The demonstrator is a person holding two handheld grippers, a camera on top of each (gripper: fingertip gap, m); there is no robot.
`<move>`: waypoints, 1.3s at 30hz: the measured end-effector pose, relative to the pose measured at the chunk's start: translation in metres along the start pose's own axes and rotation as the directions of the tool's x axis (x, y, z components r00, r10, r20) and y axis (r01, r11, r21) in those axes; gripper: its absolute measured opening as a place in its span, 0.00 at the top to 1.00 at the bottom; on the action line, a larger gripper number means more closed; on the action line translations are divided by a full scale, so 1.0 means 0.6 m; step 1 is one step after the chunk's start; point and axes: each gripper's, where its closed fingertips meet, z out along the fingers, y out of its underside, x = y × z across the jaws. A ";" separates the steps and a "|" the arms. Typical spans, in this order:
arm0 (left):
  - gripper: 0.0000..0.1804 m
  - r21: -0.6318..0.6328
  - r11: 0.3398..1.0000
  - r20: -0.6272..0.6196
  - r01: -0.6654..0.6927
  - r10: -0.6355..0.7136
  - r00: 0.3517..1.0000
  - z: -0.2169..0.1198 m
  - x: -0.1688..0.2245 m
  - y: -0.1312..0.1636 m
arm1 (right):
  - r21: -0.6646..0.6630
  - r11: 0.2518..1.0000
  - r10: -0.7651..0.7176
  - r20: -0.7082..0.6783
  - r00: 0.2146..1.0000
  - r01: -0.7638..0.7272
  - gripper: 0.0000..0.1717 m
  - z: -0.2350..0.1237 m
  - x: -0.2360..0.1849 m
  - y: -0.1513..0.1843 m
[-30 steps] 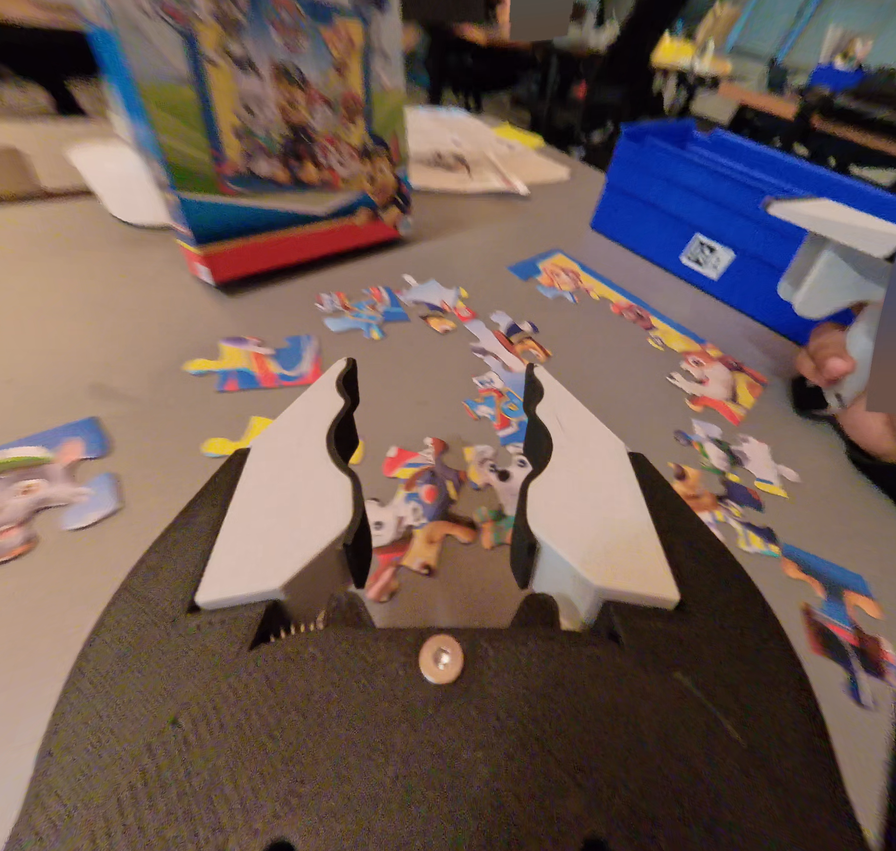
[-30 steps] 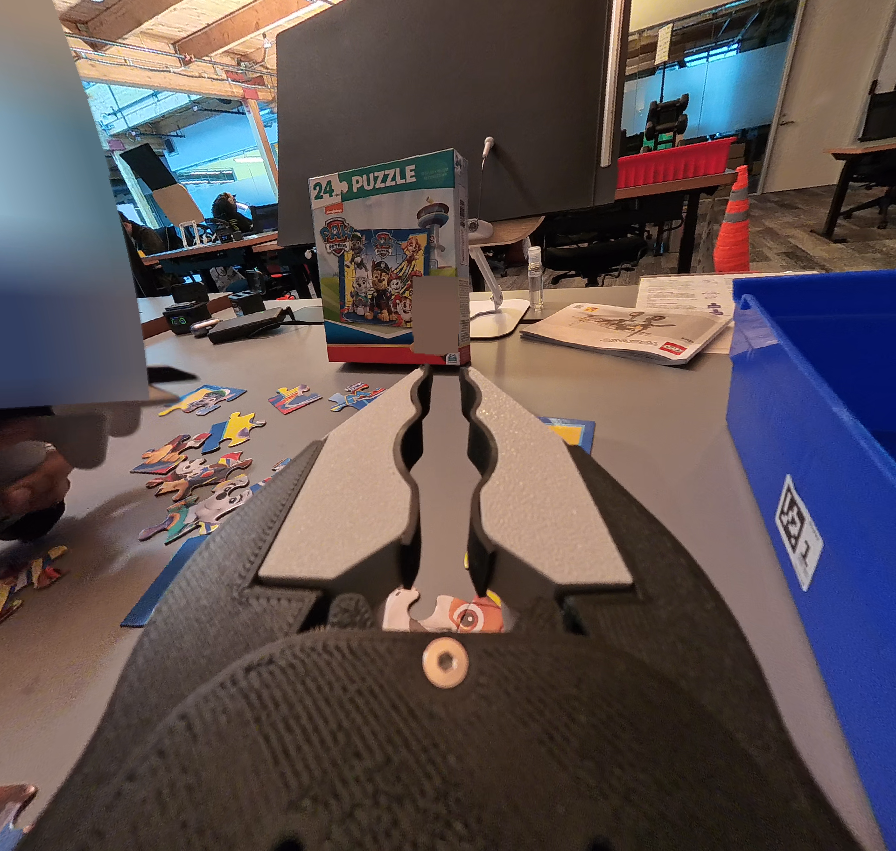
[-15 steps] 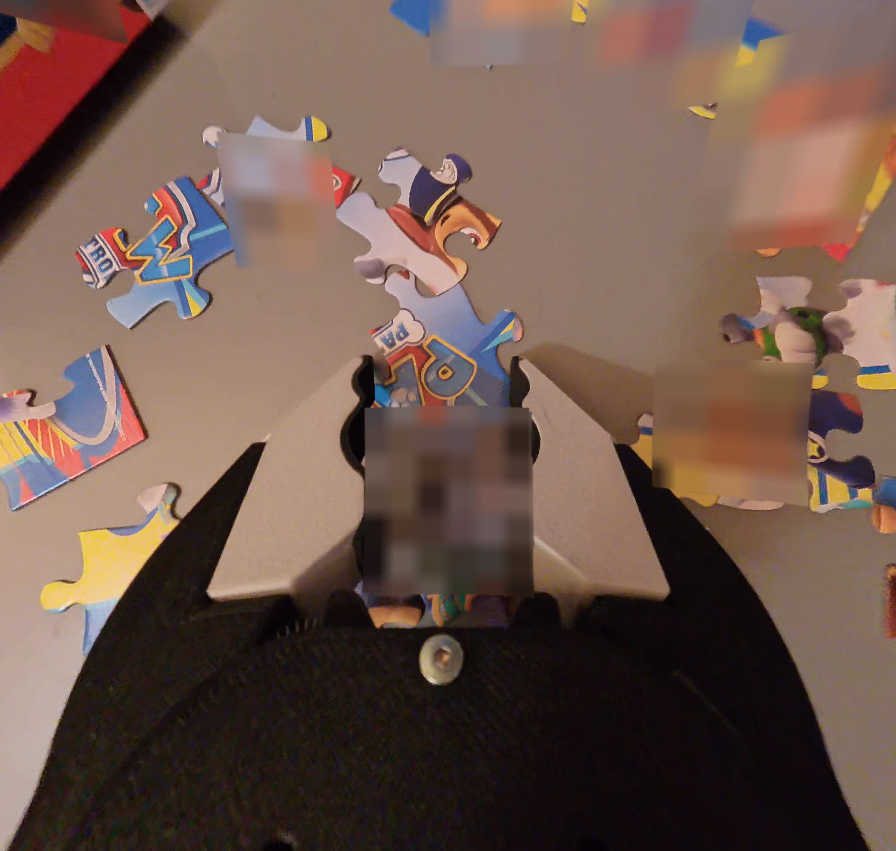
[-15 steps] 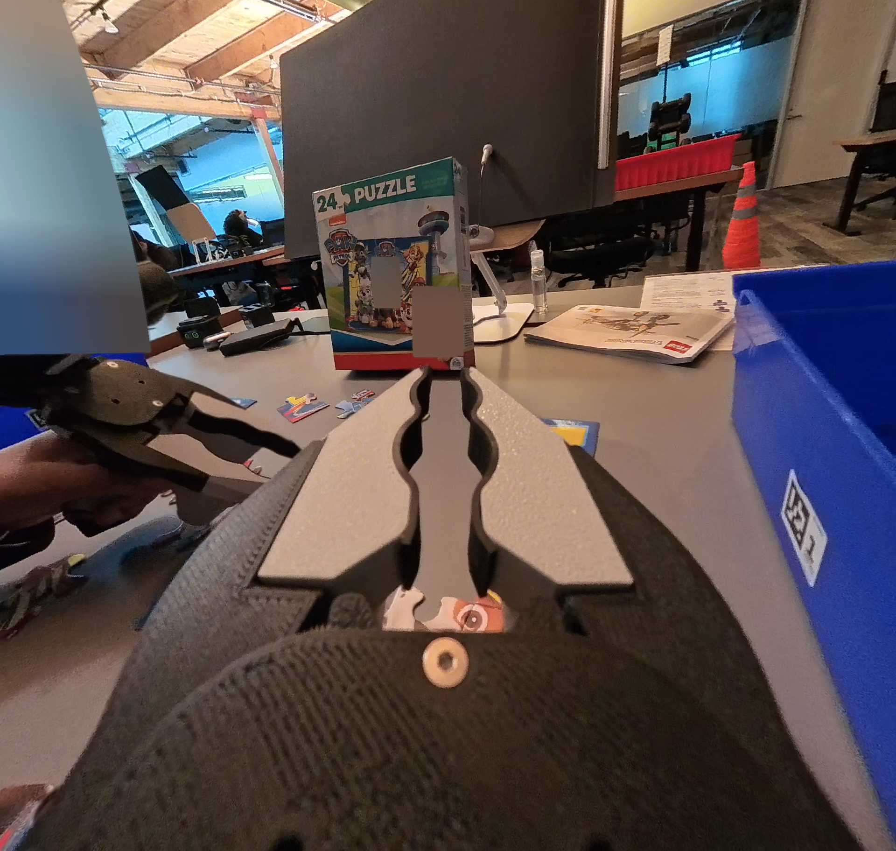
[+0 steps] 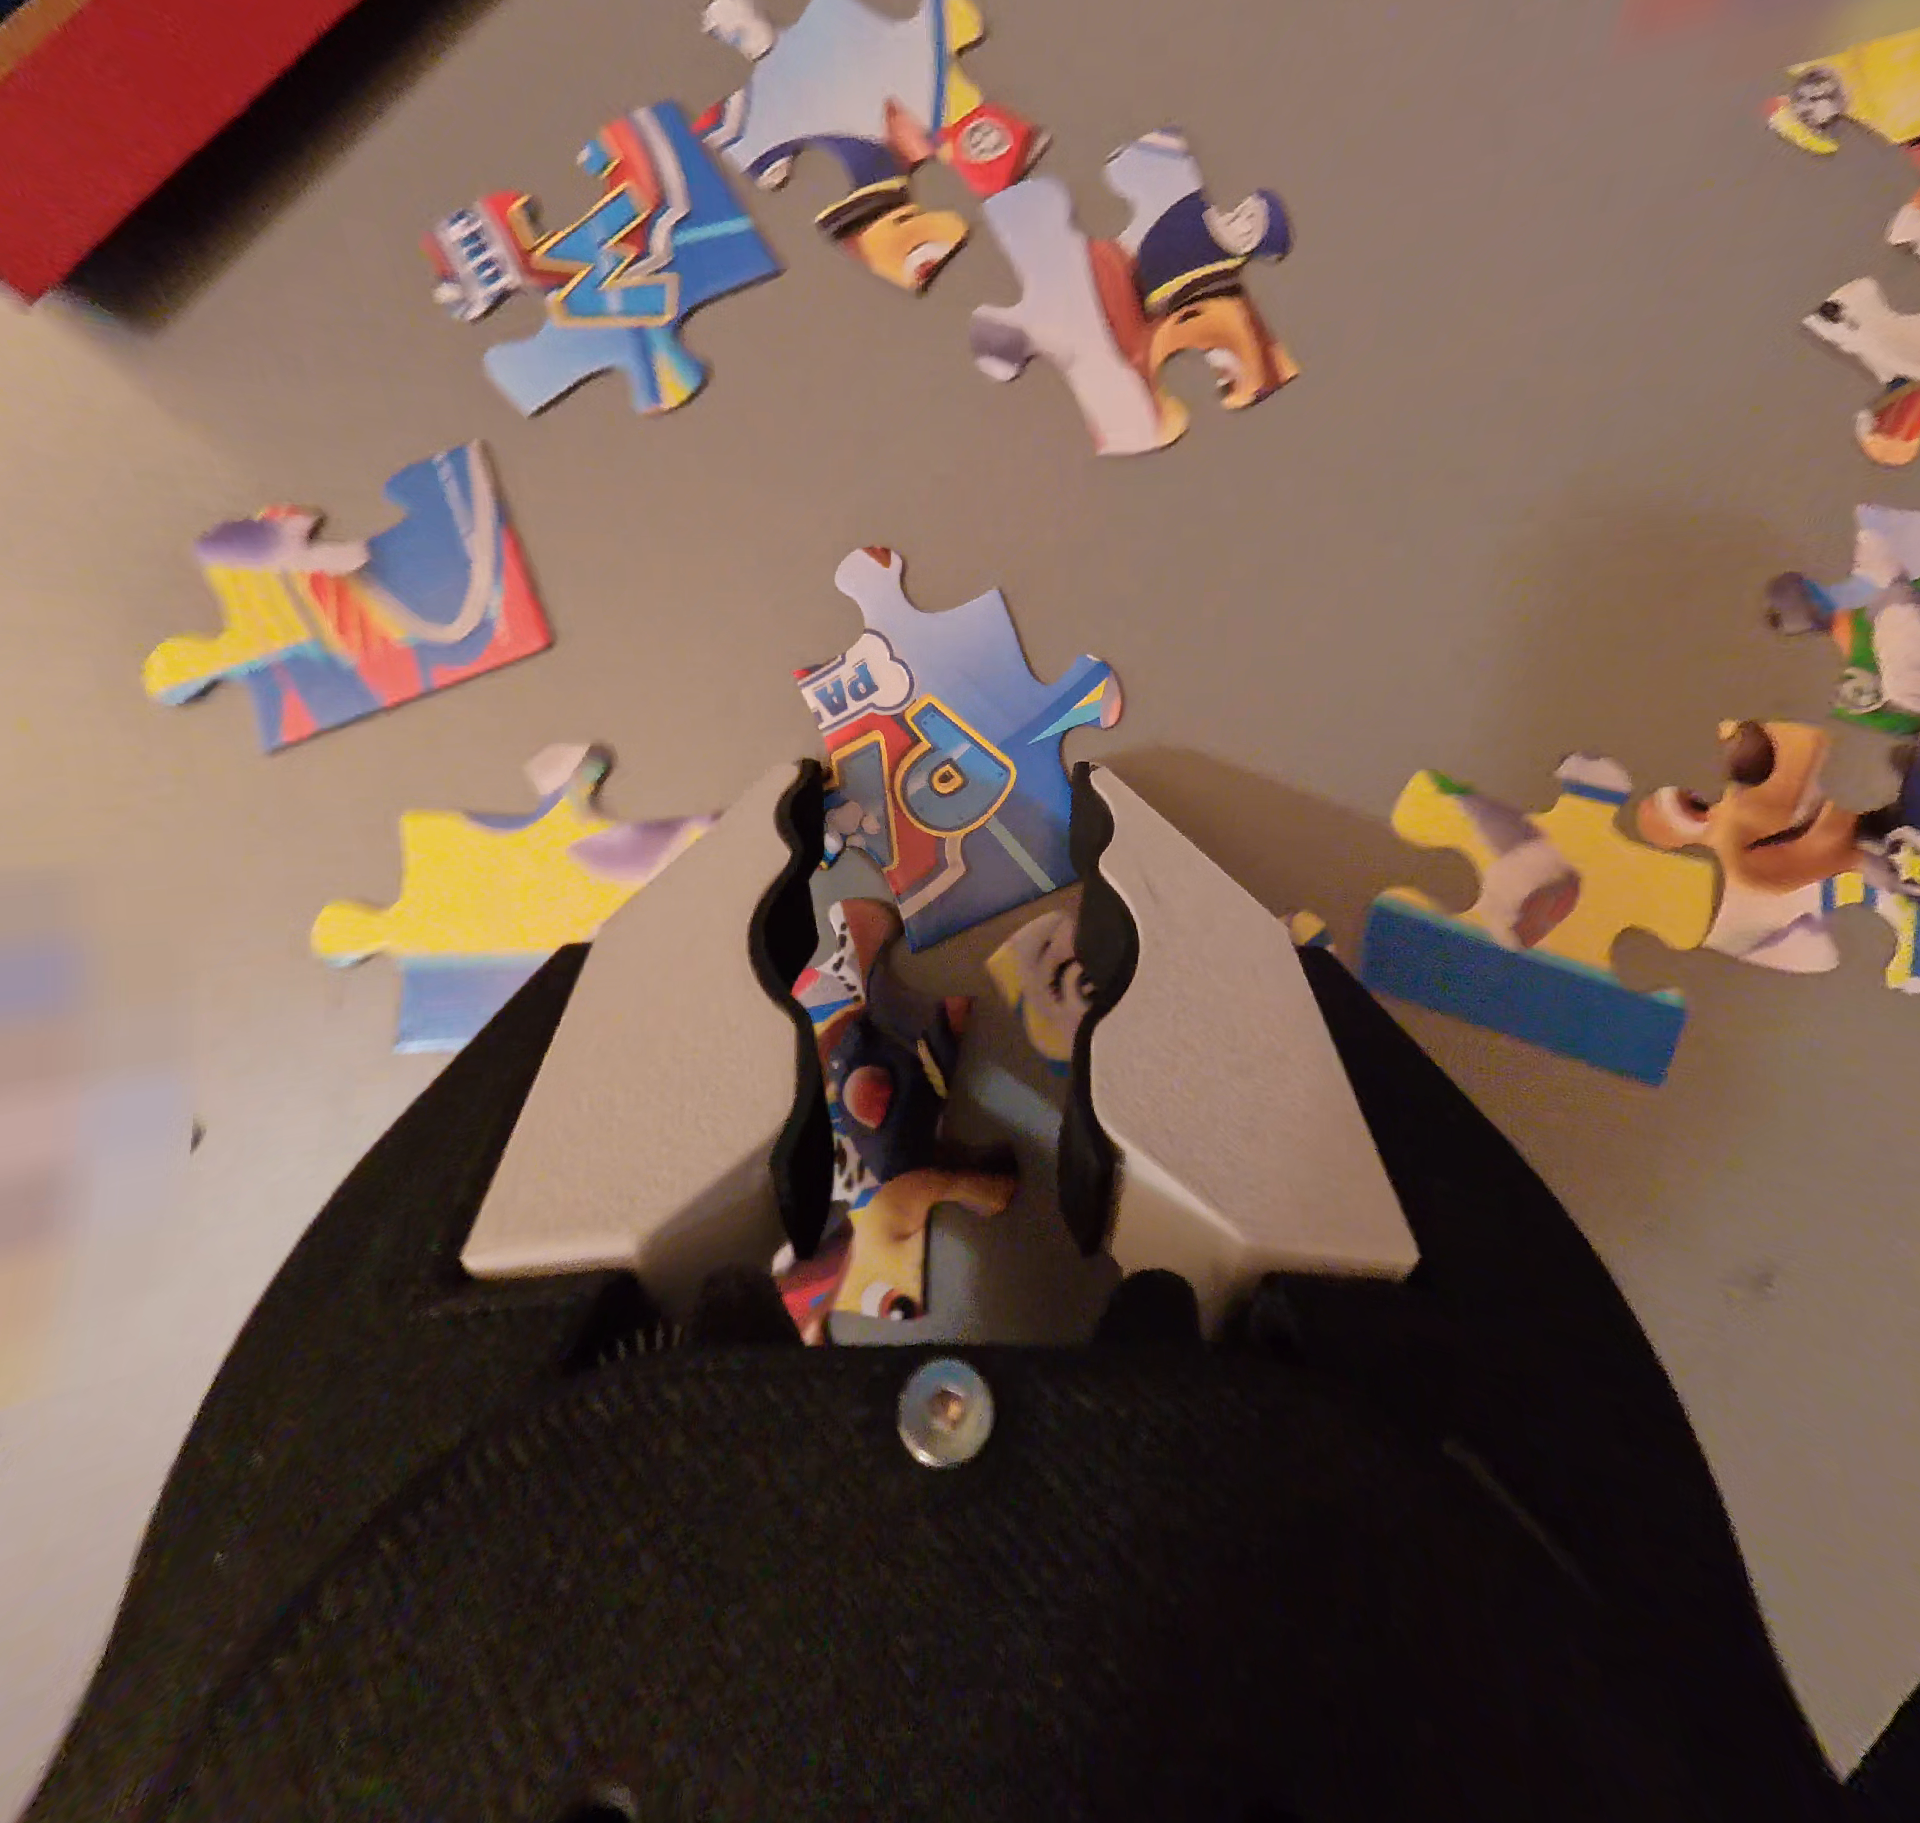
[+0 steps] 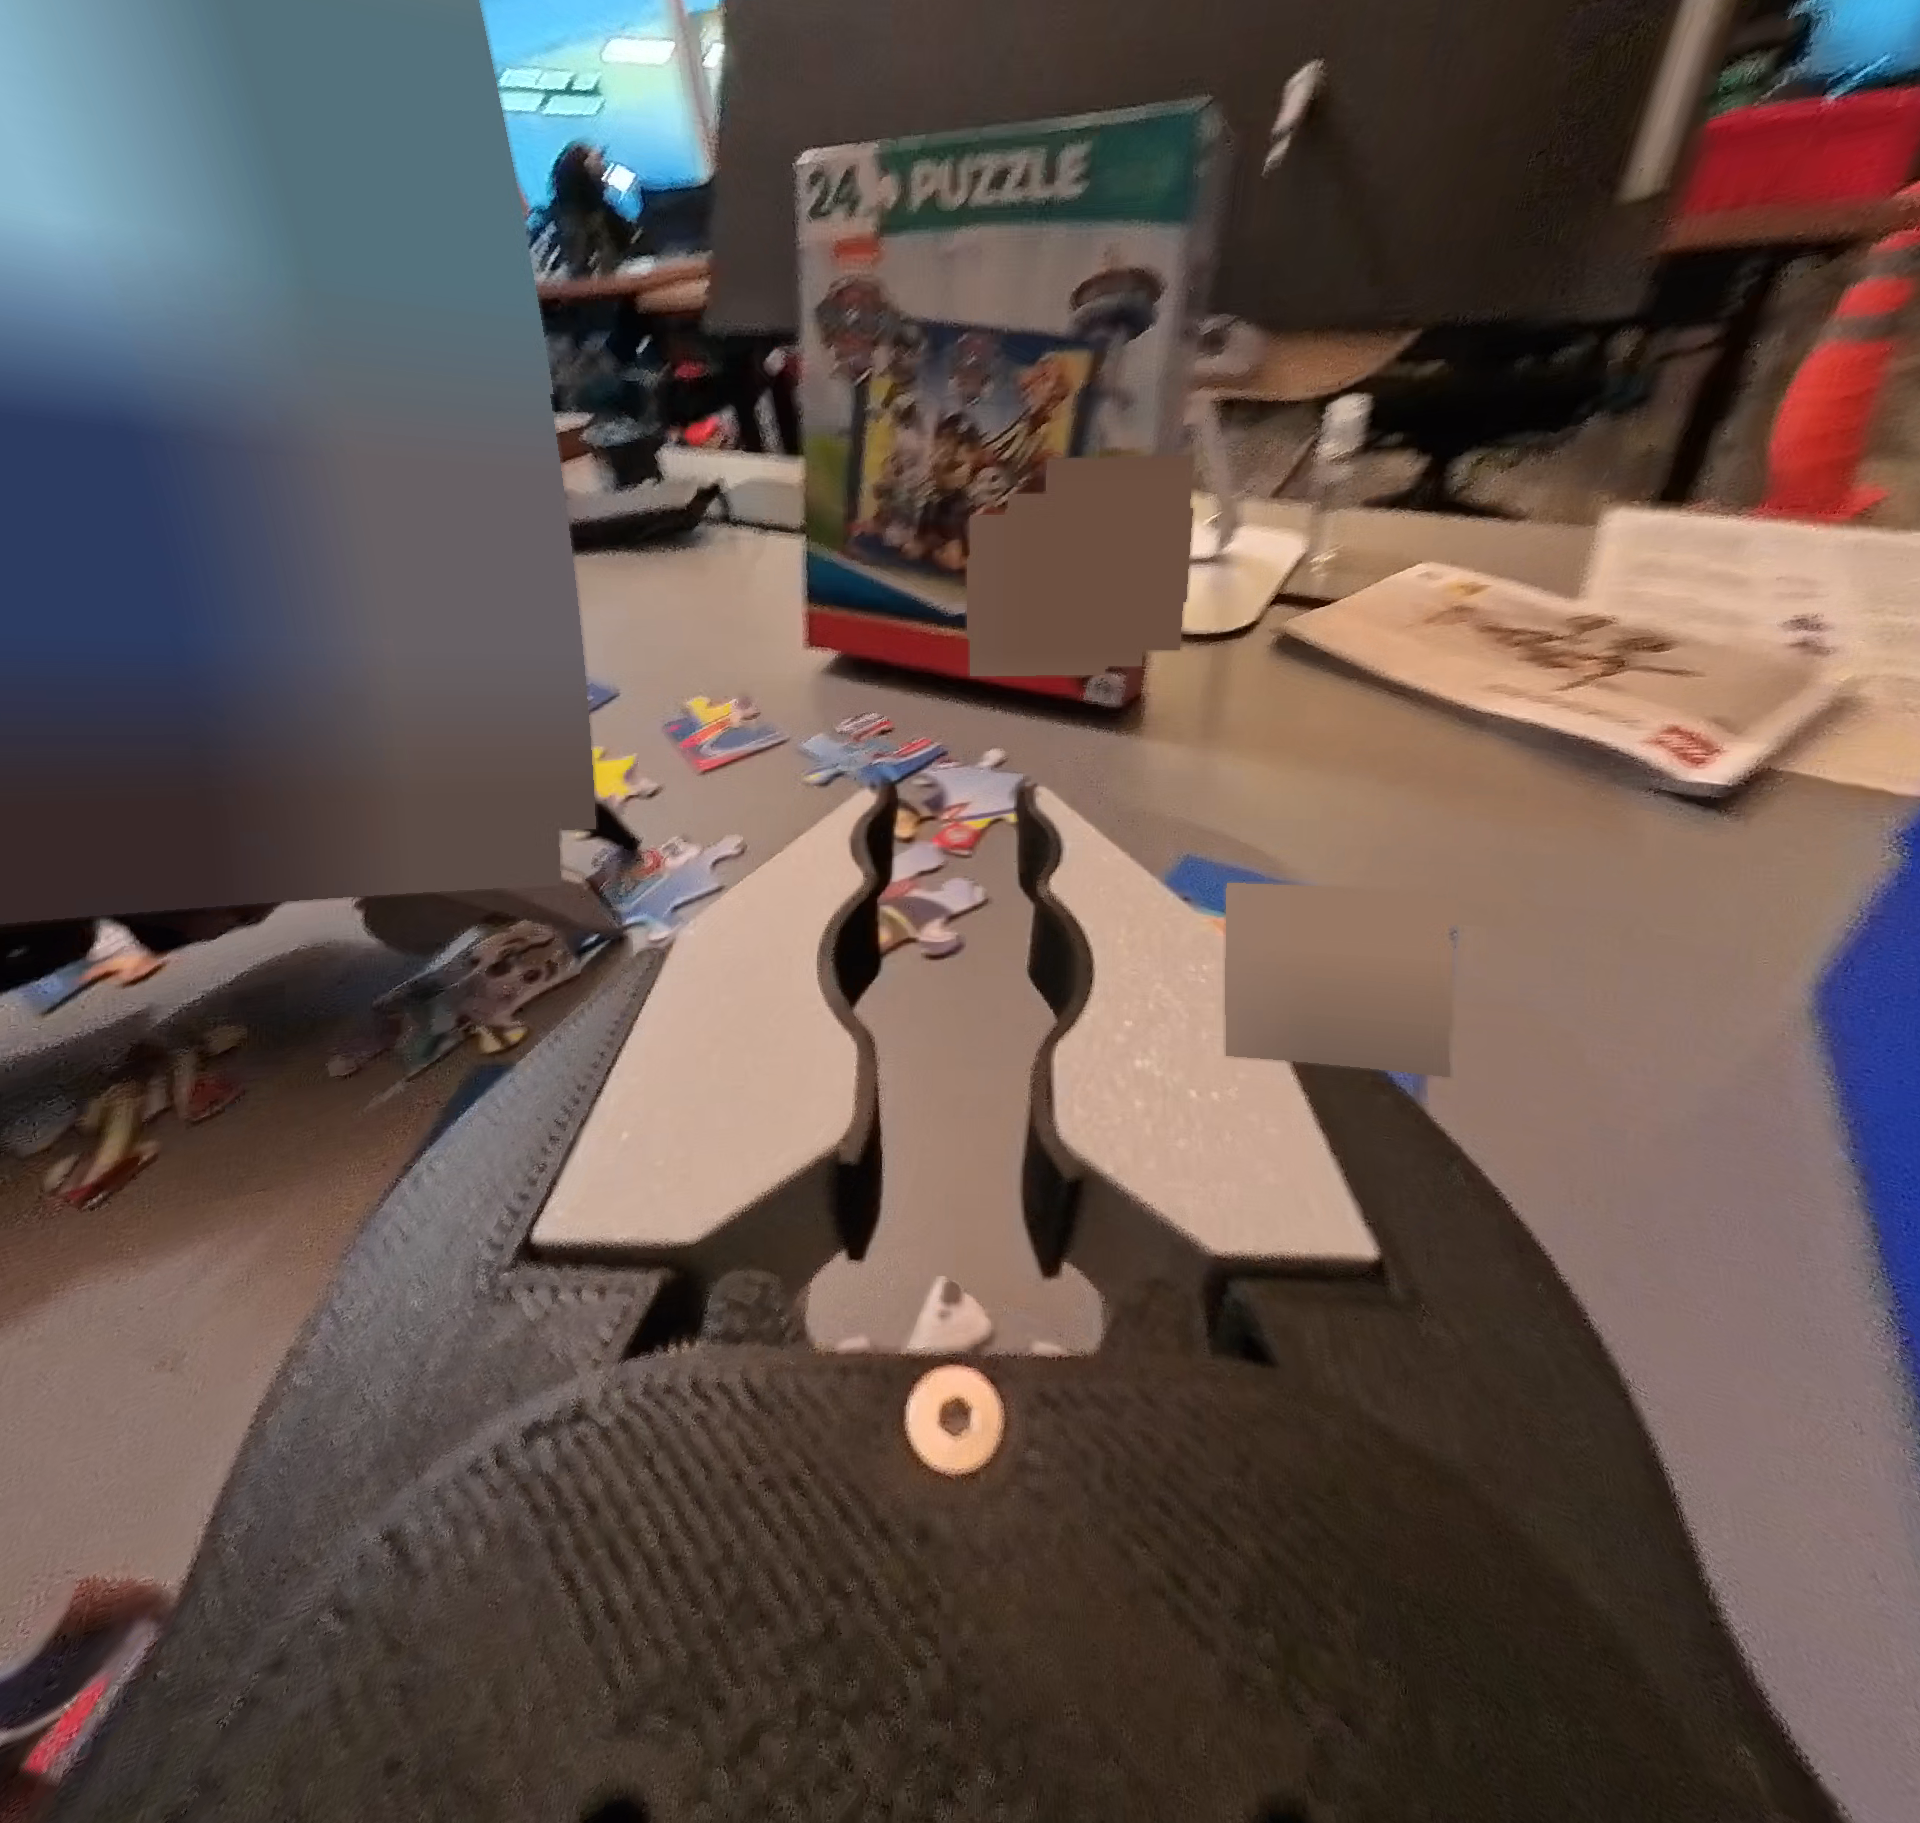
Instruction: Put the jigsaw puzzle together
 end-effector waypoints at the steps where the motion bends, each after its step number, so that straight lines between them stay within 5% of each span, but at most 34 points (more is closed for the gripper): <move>1: 0.74 -0.004 1.000 0.017 0.015 -0.015 1.000 -0.006 -0.014 0.007 | -0.040 0.999 0.003 0.045 0.999 -0.001 0.86 0.015 -0.014 0.000; 6: 0.74 0.016 0.990 0.086 0.142 -0.143 0.986 -0.035 -0.088 0.036 | -0.226 0.968 -0.068 0.183 0.981 0.109 0.81 0.081 -0.070 0.015; 11: 0.74 0.136 0.977 0.061 0.163 -0.173 0.983 -0.061 -0.099 0.018 | -0.537 0.805 -0.140 0.245 0.959 0.255 0.74 0.126 -0.058 0.113; 20: 0.74 0.268 0.958 -0.059 0.106 -0.094 0.994 -0.058 -0.057 -0.027 | -0.669 0.641 -0.189 0.338 0.922 0.377 0.57 0.155 -0.031 0.169; 28: 0.69 0.304 0.948 -0.196 0.092 -0.032 0.980 -0.059 -0.014 -0.051 | -0.618 0.654 -0.086 0.512 0.854 0.437 0.71 0.163 -0.090 0.175; 31: 0.66 0.272 0.961 -0.221 0.051 0.010 0.975 -0.047 0.003 -0.050 | -0.570 0.659 -0.106 0.576 0.811 0.491 0.65 0.169 -0.114 0.170; 36: 0.63 0.228 0.972 -0.221 -0.053 0.105 0.970 -0.031 0.025 -0.053 | -0.461 0.673 -0.300 0.545 0.783 0.578 0.65 0.207 -0.061 0.113; 39: 0.62 0.214 0.973 -0.238 -0.089 0.140 0.961 -0.021 0.037 -0.059 | -0.503 0.642 -0.313 0.518 0.796 0.579 0.63 0.241 -0.018 0.110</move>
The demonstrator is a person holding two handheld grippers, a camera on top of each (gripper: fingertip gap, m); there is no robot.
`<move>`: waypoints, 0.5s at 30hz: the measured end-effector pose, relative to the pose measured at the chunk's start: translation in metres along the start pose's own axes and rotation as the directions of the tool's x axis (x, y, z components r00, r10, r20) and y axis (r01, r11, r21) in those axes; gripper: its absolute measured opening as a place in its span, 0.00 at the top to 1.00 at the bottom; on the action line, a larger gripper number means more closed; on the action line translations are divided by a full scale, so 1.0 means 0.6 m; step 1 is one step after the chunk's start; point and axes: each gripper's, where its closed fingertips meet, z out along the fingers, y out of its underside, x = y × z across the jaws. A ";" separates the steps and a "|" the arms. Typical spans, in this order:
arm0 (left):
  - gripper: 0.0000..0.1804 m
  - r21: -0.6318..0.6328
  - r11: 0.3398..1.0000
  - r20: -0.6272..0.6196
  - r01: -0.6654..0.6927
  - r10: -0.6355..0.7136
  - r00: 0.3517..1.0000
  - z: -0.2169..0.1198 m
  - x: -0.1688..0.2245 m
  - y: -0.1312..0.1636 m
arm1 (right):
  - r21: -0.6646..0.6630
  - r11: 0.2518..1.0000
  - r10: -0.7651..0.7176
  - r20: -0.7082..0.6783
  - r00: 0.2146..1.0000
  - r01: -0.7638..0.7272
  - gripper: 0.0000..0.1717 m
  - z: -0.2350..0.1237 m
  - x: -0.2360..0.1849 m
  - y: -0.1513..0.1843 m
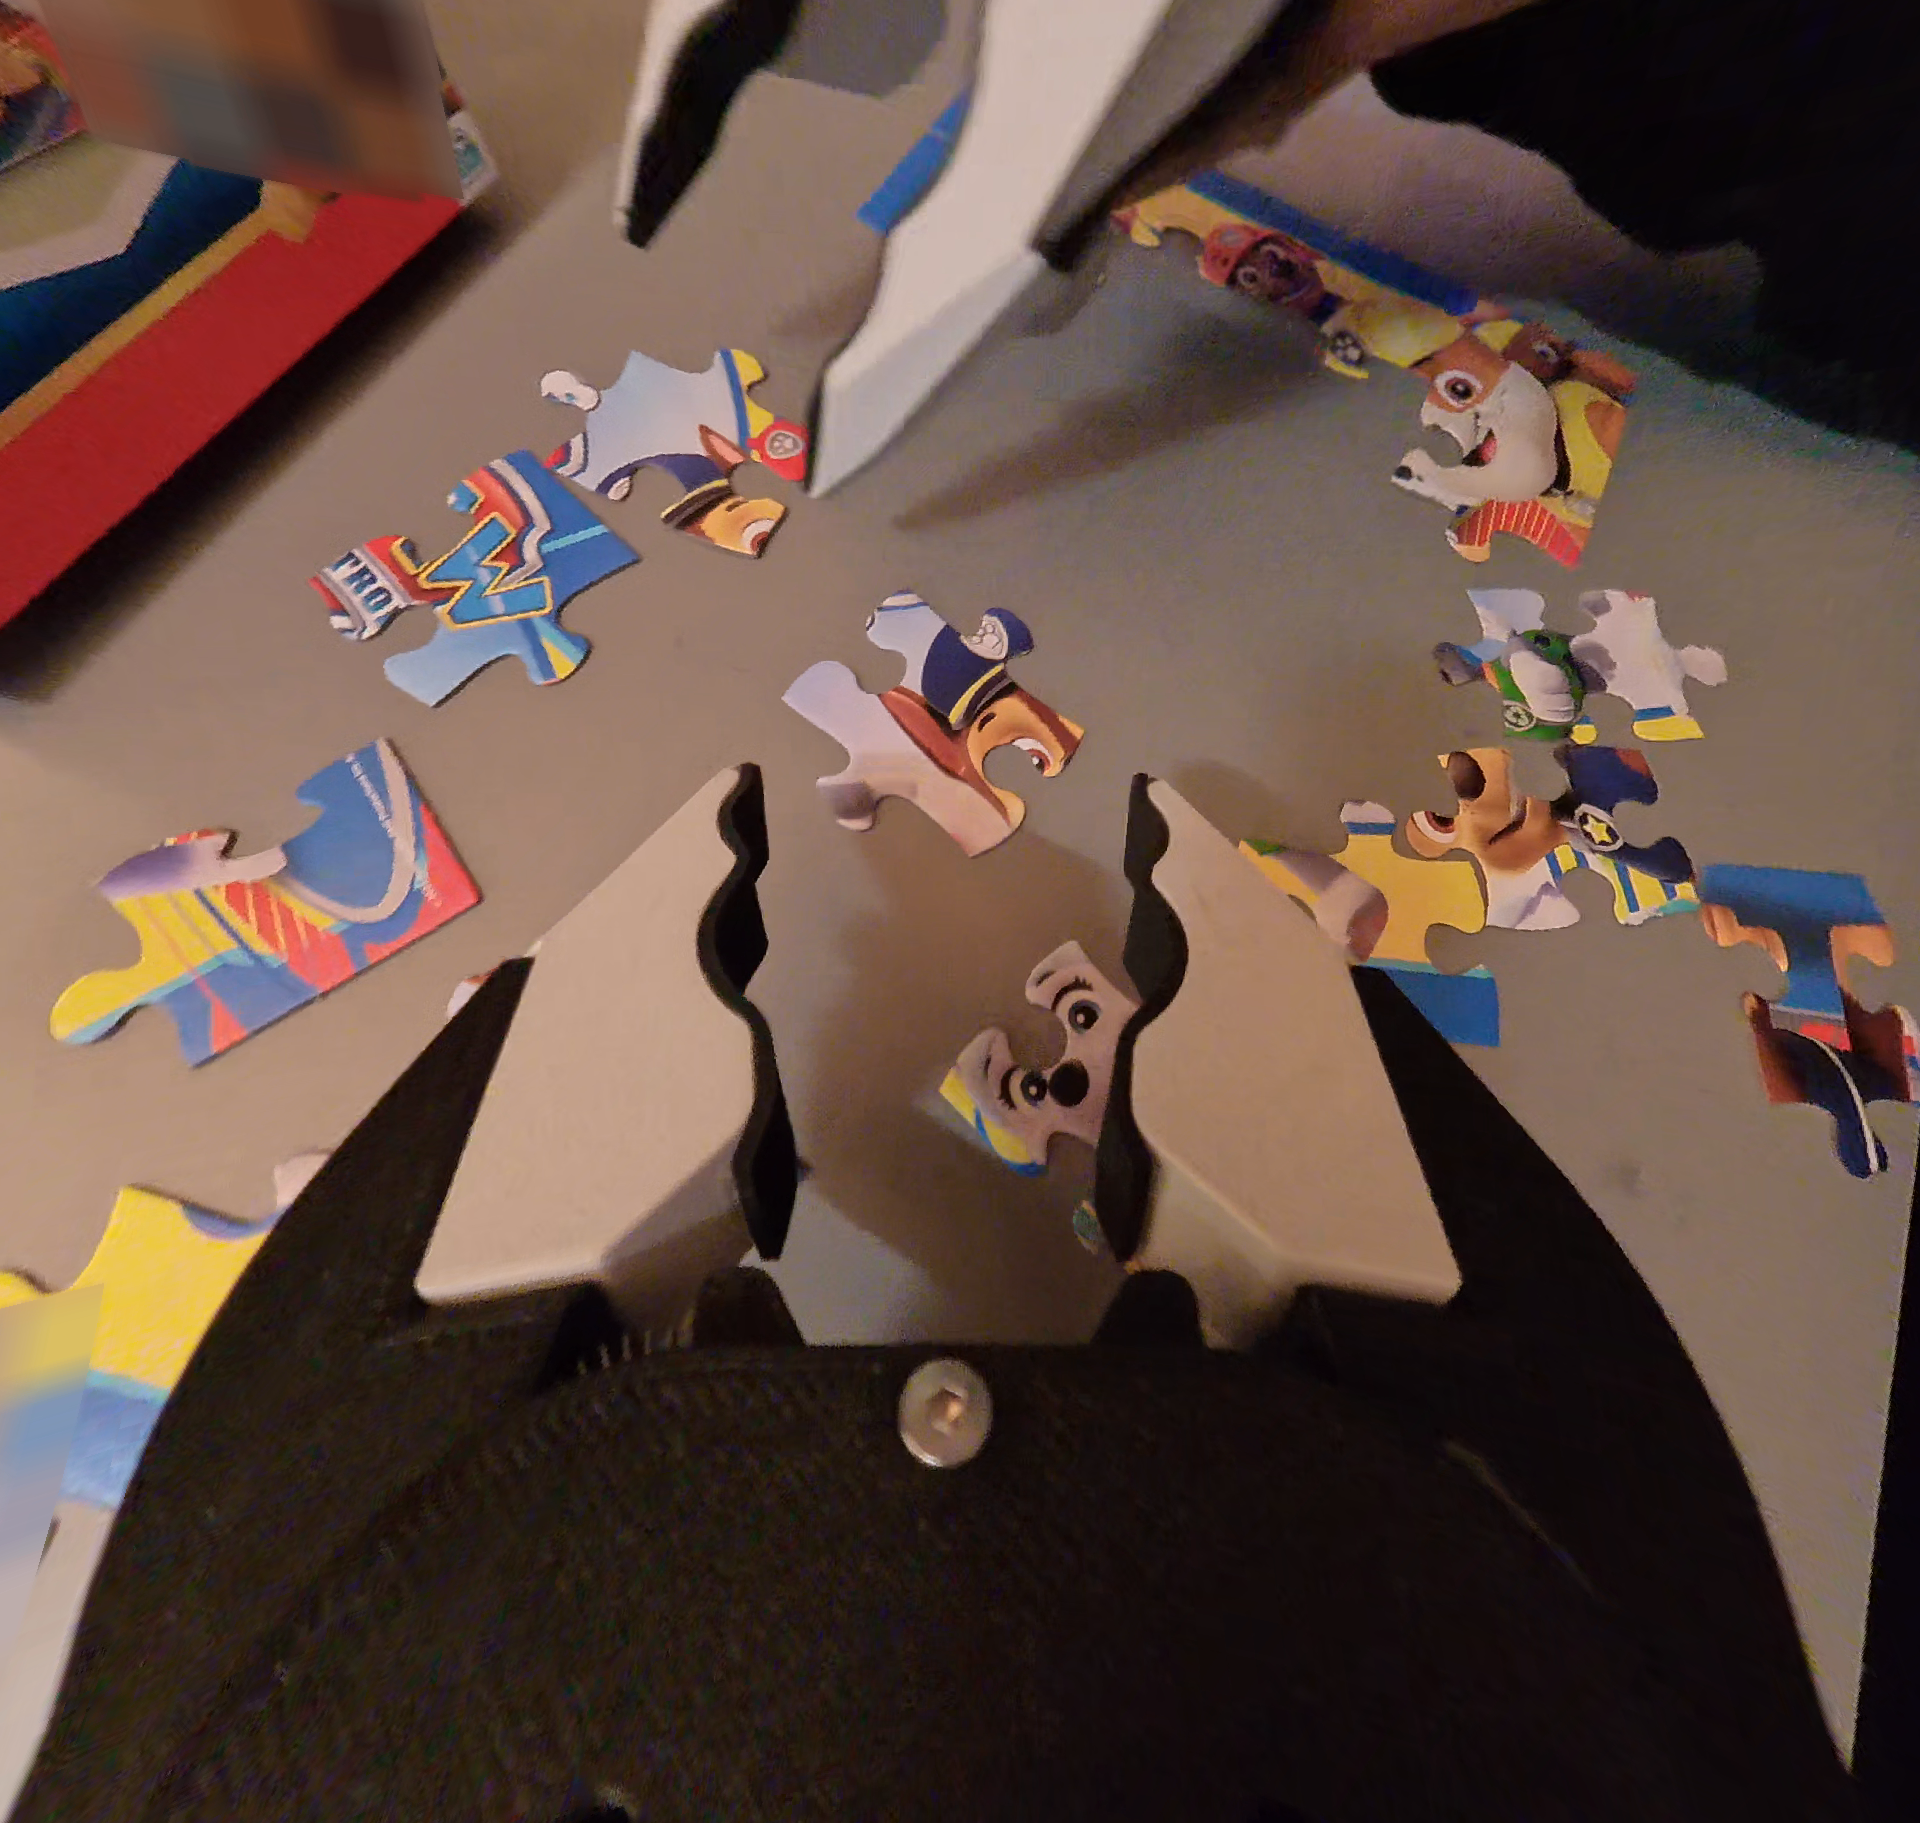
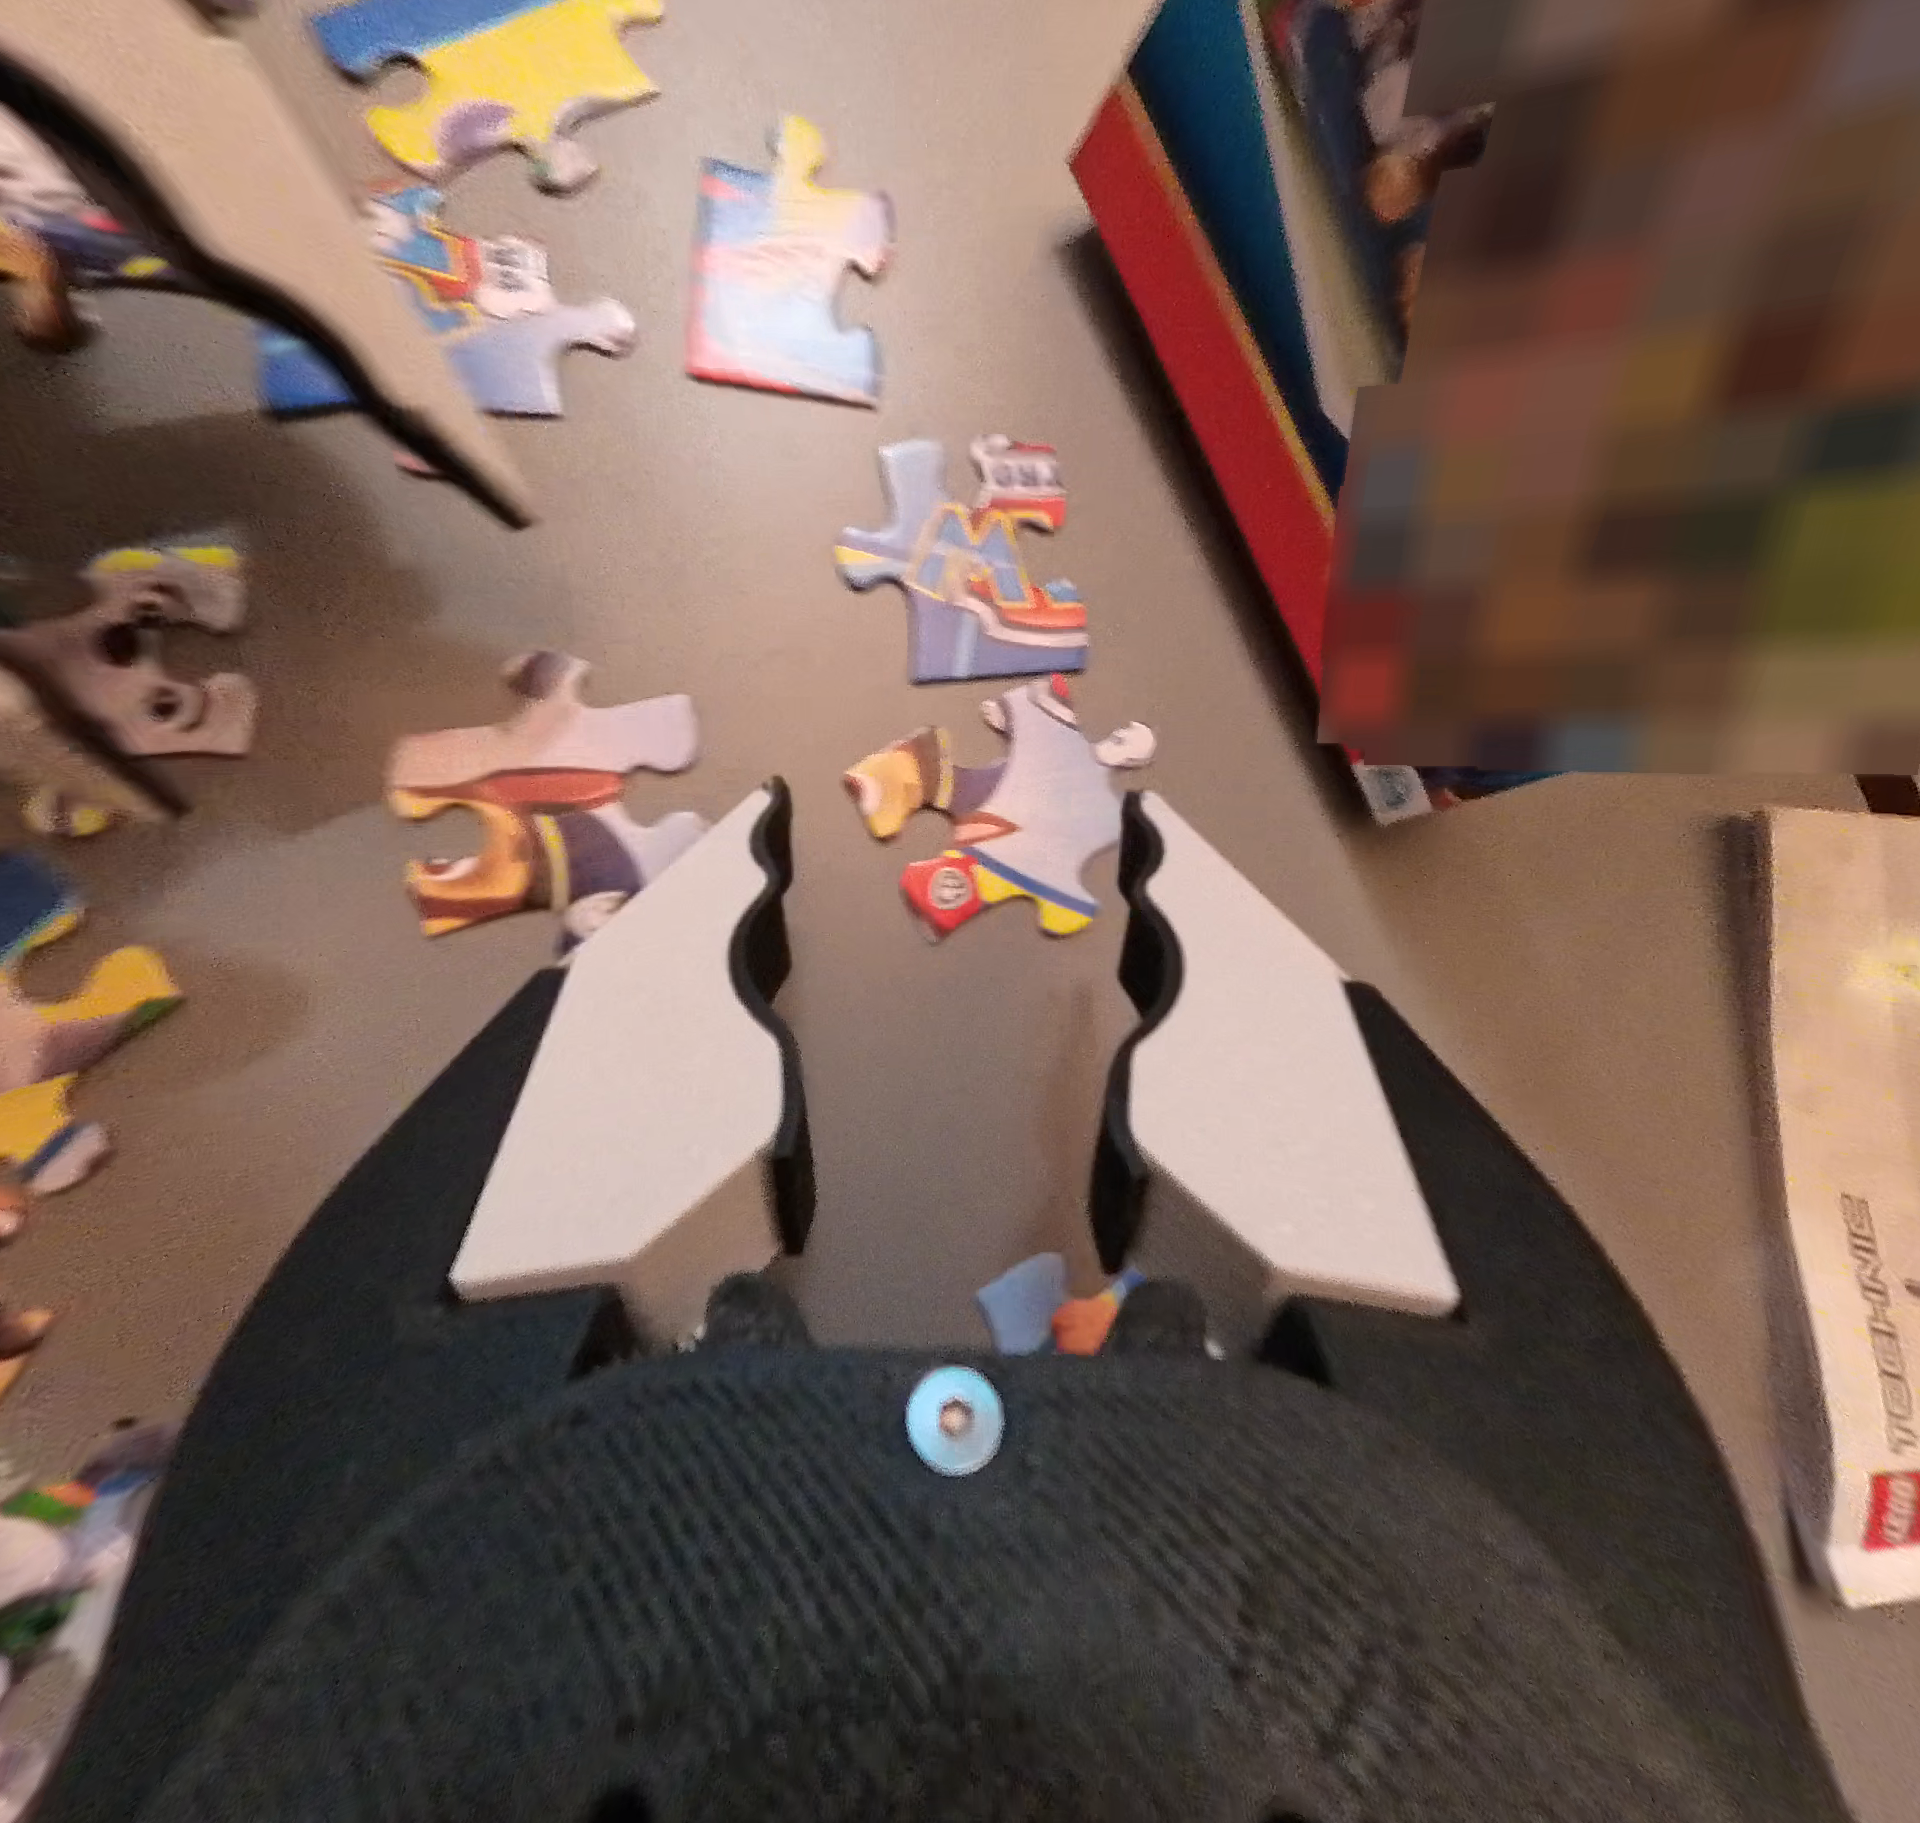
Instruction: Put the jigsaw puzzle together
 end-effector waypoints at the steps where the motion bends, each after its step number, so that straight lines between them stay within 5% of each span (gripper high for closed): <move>1: 0.62 -0.002 1.000 -0.002 -0.003 0.003 1.000 0.005 0.001 -0.002 | -0.030 0.999 0.019 -0.002 1.000 -0.019 0.60 0.009 0.013 0.006; 6: 0.63 -0.015 1.000 -0.004 -0.005 0.005 1.000 0.018 0.001 -0.005 | -0.109 0.989 0.106 0.061 0.992 -0.099 0.53 0.048 0.021 0.028; 15: 0.63 0.006 1.000 -0.012 0.023 -0.023 1.000 0.016 -0.004 -0.006 | -0.067 0.986 0.157 0.091 0.983 -0.152 0.63 0.038 0.002 0.038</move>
